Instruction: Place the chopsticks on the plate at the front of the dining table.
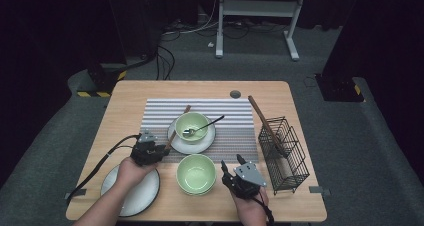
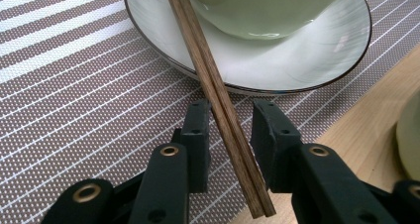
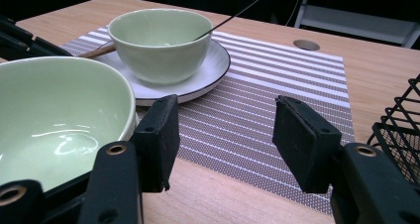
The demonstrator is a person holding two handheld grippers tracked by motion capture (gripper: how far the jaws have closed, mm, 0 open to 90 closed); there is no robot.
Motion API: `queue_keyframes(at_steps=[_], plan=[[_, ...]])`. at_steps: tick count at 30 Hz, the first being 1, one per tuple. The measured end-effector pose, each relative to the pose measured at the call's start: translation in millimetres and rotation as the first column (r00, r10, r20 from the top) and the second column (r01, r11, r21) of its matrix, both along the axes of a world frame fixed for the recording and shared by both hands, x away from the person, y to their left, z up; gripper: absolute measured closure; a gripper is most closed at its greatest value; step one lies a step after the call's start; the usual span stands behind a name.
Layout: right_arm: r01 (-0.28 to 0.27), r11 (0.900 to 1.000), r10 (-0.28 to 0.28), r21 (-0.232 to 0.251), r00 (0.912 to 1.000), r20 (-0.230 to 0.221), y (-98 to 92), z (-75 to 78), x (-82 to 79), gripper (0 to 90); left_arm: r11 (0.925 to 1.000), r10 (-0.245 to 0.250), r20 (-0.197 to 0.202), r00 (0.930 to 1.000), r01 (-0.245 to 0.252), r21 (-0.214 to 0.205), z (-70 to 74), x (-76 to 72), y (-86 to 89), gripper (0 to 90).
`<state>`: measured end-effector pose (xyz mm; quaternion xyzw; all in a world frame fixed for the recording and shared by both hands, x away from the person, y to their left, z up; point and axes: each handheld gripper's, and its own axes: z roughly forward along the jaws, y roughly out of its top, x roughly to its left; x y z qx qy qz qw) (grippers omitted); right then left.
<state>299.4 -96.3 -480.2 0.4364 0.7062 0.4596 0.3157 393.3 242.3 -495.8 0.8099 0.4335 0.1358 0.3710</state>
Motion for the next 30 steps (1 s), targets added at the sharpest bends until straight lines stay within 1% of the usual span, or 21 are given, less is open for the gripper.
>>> queue_keyframes(at_steps=[4,11,12,14,15,17,18,19,20,21,23,24,26,28,30], plan=[[0.004,1.0000,-0.004,0.002,1.0000,-0.001,-1.9,-0.5,1.1,43.1,1.0000,-0.005,0.006,1.0000,0.005,0.006,0.6,-0.7,0.3,67.7],[0.005,1.0000,-0.005,0.003,1.0000,-0.004,-2.0,-1.0,1.9,43.2,1.0000,-0.003,0.011,0.9999,0.003,-0.003,1.5,-1.8,-0.5,68.1],[0.004,1.0000,-0.004,-0.002,1.0000,0.001,-2.1,-0.6,1.9,43.2,1.0000,-0.007,0.009,0.9999,0.007,0.003,1.4,-1.9,-0.2,68.2],[0.006,1.0000,-0.006,0.004,1.0000,-0.004,-2.4,-0.9,1.8,43.2,0.9999,-0.011,0.008,0.9999,0.010,0.010,1.0,-2.7,-0.6,68.5],[0.006,1.0000,-0.006,-0.002,1.0000,-0.001,-2.5,-1.0,1.7,43.2,0.9998,-0.014,0.011,0.9998,0.014,0.013,0.8,-3.4,-0.8,68.7],[0.007,1.0000,-0.007,-0.005,1.0000,0.000,-2.3,-1.0,1.6,43.2,0.9998,-0.014,0.012,0.9998,0.014,0.013,0.6,-3.9,-1.2,68.7],[0.007,1.0000,-0.007,-0.003,1.0000,0.000,-2.3,-1.0,1.9,43.2,0.9997,-0.022,0.021,0.9995,0.021,0.012,0.6,-4.6,-1.5,69.0],[0.008,1.0000,-0.008,-0.001,1.0000,-0.001,-2.1,-1.2,2.0,43.2,0.9998,-0.019,0.017,0.9997,0.018,0.009,0.8,-4.2,-1.7,69.0],[0.007,1.0000,-0.007,-0.001,1.0000,-0.002,-1.9,-1.4,2.2,43.2,0.9996,-0.020,0.015,0.9997,0.020,0.020,1.3,-3.4,-2.0,68.4],[0.006,1.0000,-0.006,-0.005,1.0000,-0.002,-1.8,-1.6,2.3,43.2,0.9990,-0.026,0.023,0.9994,0.025,0.037,1.9,-3.9,-4.2,67.9],[0.005,1.0000,-0.005,-0.006,1.0000,-0.003,-1.4,-2.1,2.5,43.1,0.9984,-0.030,0.034,0.9990,0.029,0.050,3.7,-4.3,-6.9,67.9],[0.005,1.0000,-0.005,-0.006,1.0000,-0.002,-1.4,-2.1,2.6,43.2,0.9986,-0.030,0.034,0.9990,0.028,0.045,4.9,-4.6,-8.3,68.0],[0.006,1.0000,-0.006,-0.003,1.0000,-0.003,-1.4,-2.0,2.5,43.2,0.9986,-0.020,0.044,0.9988,0.017,0.049,7.1,-5.4,-10.8,68.3],[0.007,1.0000,-0.007,0.002,1.0000,-0.005,-1.5,-1.8,2.3,43.2,0.9994,-0.008,0.041,0.9991,0.007,0.033,8.5,-6.2,-11.7,69.4],[0.005,1.0000,-0.004,0.008,1.0000,-0.007,-1.7,-1.8,2.1,43.2,0.9995,-0.001,0.043,0.9991,0.000,0.031,9.3,-6.8,-11.6,70.3]])
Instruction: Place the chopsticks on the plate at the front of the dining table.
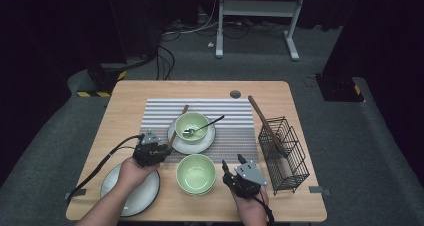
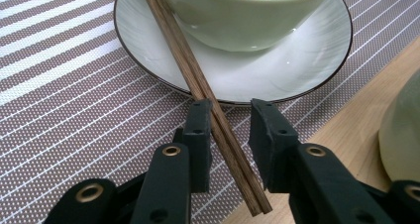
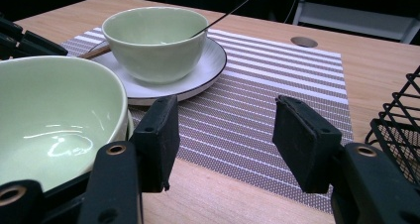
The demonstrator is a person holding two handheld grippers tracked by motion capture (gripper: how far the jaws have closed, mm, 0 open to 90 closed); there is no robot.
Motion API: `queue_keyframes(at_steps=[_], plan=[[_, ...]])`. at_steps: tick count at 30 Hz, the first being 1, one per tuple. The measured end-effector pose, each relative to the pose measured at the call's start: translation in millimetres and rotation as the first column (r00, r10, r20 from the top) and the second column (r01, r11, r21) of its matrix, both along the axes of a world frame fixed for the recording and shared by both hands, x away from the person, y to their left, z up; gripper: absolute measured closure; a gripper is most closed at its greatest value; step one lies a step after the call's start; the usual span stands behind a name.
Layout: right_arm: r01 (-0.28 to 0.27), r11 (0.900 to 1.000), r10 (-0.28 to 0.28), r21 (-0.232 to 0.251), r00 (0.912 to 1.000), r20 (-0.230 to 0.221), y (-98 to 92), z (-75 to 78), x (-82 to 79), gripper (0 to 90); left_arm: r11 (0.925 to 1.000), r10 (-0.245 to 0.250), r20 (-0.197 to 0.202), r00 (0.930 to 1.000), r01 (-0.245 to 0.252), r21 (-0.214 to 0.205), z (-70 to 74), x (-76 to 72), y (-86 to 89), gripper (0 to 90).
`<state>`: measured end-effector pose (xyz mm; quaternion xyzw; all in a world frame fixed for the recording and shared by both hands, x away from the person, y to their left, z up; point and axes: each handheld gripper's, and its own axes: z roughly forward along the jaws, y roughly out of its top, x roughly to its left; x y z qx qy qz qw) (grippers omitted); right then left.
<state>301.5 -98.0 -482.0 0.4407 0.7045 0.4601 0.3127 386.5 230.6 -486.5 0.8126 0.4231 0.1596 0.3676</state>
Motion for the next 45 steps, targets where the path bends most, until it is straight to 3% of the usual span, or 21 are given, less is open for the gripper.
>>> queue_keyframes(at_steps=[27,45], plan=[[-0.001,1.0000,0.001,-0.004,1.0000,0.006,2.6,1.1,0.0,43.2,0.9999,0.016,0.007,0.9999,-0.016,0.007,-1.6,-5.7,-5.1,73.4],[-0.001,1.0000,0.001,0.001,1.0000,0.006,2.2,1.9,-1.4,43.2,1.0000,0.001,-0.010,1.0000,-0.001,0.000,-0.5,-9.4,-6.5,74.5]])
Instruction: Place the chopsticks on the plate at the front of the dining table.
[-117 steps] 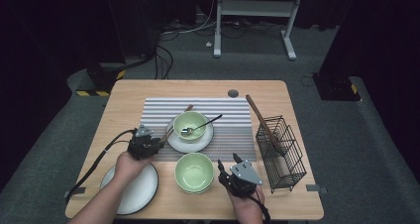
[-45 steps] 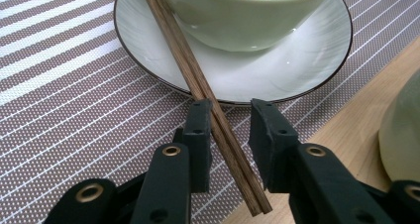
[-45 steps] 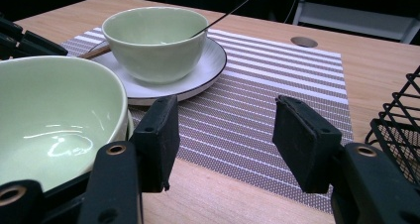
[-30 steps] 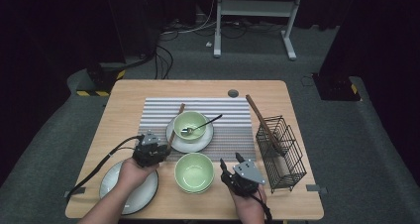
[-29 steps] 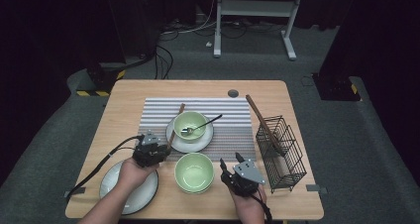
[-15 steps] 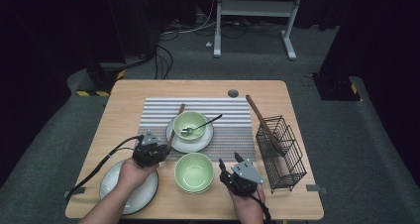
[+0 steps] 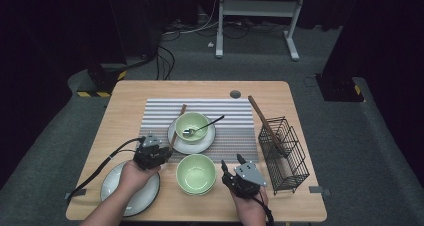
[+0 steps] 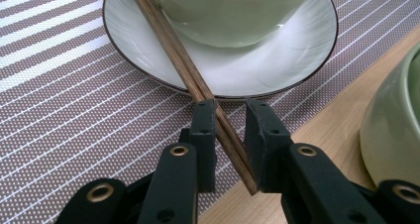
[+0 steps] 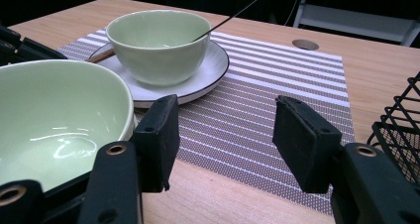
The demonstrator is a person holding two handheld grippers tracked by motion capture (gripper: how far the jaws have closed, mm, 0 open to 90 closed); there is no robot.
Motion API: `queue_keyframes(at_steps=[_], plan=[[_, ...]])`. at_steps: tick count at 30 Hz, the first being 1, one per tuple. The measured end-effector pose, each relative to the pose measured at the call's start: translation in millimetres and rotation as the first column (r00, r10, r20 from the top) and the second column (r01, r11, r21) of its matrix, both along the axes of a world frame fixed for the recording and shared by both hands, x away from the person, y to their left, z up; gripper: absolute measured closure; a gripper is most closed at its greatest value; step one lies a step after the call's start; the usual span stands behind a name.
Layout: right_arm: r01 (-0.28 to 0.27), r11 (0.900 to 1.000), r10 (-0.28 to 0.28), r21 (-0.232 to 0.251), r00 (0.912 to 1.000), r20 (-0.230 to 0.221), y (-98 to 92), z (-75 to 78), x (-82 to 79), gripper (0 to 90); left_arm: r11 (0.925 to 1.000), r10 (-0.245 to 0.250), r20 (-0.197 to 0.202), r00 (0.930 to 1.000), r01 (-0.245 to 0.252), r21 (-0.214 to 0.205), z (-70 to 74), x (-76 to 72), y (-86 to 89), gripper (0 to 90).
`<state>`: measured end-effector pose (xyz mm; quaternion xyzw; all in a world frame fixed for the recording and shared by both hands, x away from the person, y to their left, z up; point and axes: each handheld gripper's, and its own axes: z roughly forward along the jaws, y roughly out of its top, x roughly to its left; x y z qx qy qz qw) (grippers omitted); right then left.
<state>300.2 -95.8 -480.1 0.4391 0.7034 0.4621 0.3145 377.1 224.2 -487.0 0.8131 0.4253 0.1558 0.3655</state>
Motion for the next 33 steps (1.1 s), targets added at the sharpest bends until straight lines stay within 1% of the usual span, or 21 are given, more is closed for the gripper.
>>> queue_keyframes(at_steps=[7,8,10,12,16,17,33], plan=[[-0.002,1.0000,0.002,-0.001,1.0000,-0.002,1.4,0.1,0.3,43.2,1.0000,-0.007,-0.002,1.0000,0.007,-0.007,0.0,-1.5,-1.5,74.5],[-0.004,1.0000,0.004,-0.003,1.0000,0.001,1.6,0.3,0.5,43.2,0.9999,-0.010,-0.003,0.9999,0.010,0.003,0.6,-1.5,-1.7,74.5],[-0.005,1.0000,0.005,-0.001,1.0000,0.000,1.9,0.4,1.0,43.2,0.9994,-0.026,0.006,0.9996,0.026,0.025,2.4,-2.3,-3.8,74.5],[-0.007,1.0000,0.007,0.001,1.0000,-0.003,2.6,-0.1,1.5,43.2,0.9988,-0.036,0.012,0.9993,0.035,0.032,4.0,-2.8,-6.4,74.6],[-0.011,0.9999,0.011,-0.005,0.9999,-0.001,3.5,-0.5,1.5,43.2,0.9990,-0.033,0.009,0.9994,0.033,0.028,4.1,-2.4,-8.5,74.5],[-0.010,0.9999,0.010,0.001,0.9999,-0.004,3.3,-0.3,1.5,43.2,0.9990,-0.034,0.008,0.9994,0.033,0.029,3.7,-2.4,-8.8,74.5],[-0.011,0.9999,0.011,0.003,0.9999,-0.003,2.2,-0.6,1.8,43.2,0.9987,-0.046,-0.005,0.9989,0.047,0.022,2.4,-3.8,-10.6,72.8]])
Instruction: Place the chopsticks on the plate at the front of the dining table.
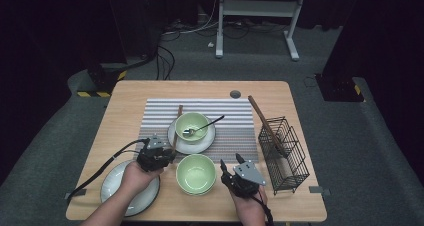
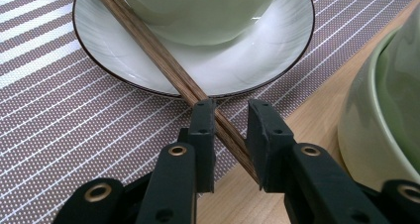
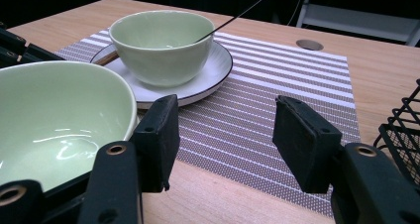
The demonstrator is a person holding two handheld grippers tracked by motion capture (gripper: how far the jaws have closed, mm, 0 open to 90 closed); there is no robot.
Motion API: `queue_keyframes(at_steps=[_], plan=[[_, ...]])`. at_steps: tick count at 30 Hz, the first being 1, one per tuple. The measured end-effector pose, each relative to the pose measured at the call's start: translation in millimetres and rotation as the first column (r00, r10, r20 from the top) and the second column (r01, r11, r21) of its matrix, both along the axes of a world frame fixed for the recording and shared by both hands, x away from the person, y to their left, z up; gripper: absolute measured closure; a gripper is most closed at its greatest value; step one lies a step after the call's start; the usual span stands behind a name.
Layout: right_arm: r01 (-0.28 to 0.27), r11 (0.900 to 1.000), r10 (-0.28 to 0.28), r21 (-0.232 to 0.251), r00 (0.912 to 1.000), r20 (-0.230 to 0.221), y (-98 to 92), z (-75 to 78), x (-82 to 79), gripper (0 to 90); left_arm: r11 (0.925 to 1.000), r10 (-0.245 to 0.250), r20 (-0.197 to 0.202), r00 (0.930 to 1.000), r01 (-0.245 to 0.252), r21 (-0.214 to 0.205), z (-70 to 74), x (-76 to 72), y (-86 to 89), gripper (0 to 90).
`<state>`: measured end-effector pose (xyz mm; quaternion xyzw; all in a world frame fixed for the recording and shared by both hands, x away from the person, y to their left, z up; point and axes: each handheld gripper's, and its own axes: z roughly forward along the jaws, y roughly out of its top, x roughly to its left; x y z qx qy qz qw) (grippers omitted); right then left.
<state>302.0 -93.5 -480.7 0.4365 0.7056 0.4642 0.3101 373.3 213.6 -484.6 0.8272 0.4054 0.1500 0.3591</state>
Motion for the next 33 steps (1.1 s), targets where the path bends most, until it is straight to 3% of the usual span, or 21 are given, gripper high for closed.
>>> queue_keyframes(at_steps=[33], plan=[[0.003,1.0000,-0.003,0.000,1.0000,-0.001,-1.3,0.0,0.2,43.2,0.9999,-0.001,0.001,1.0000,0.001,-0.012,-0.2,0.9,-1.4,71.1]])
